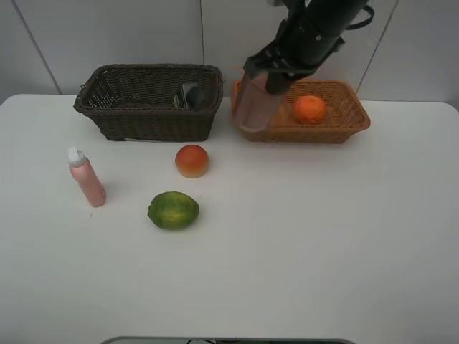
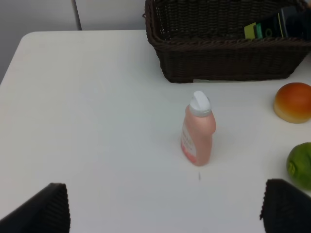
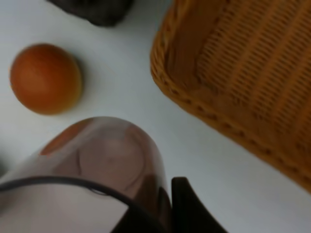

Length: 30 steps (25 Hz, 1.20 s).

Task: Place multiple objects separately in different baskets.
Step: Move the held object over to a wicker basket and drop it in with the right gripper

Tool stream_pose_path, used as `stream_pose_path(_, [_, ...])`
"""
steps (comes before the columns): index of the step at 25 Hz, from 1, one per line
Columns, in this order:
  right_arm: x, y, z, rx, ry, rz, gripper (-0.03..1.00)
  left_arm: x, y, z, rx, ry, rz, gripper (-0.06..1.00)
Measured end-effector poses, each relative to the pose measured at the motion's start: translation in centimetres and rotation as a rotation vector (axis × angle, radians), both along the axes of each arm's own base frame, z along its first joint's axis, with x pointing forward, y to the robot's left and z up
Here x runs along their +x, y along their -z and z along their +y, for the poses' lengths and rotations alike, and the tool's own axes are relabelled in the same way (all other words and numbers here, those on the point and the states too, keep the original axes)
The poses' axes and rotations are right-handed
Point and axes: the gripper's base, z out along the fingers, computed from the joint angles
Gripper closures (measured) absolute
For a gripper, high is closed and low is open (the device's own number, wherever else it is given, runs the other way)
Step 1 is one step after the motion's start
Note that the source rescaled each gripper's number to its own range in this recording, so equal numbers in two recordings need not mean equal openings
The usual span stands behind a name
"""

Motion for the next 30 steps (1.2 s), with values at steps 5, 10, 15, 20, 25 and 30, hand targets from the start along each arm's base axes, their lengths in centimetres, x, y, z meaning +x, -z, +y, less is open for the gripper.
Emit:
stream_pose_path(5, [3.0, -0.3, 5.9, 0.035, -0.080, -0.057, 0.97, 0.0, 0.0, 0.0, 0.000, 0.000, 0.000, -0.06])
stream_pose_path(10, [4.8, -0.9, 9.7, 0.115, -0.115, -0.110, 0.97, 0.0, 0.0, 0.0, 0.000, 0.000, 0.000, -0.06])
stream_pose_path(15, [6.4, -0.6, 11.4, 0.195, -0.115, -0.170, 0.97, 0.0, 0.0, 0.0, 0.000, 0.000, 0.000, -0.06])
stream_pose_path(20, [7.8, 1.3, 12.3, 0.233, -0.109, -0.237, 0.97, 0.0, 0.0, 0.0, 0.000, 0.000, 0.000, -0.06])
stream_pose_path(25, [9.0, 3.5, 13.1, 0.260, -0.104, -0.294, 0.97, 0.0, 0.0, 0.0, 0.000, 0.000, -0.001, -0.06])
stream_pose_path(30, [9.5, 6.3, 14.1, 0.267, -0.111, -0.303, 0.97, 0.0, 0.0, 0.0, 0.000, 0.000, -0.001, -0.06])
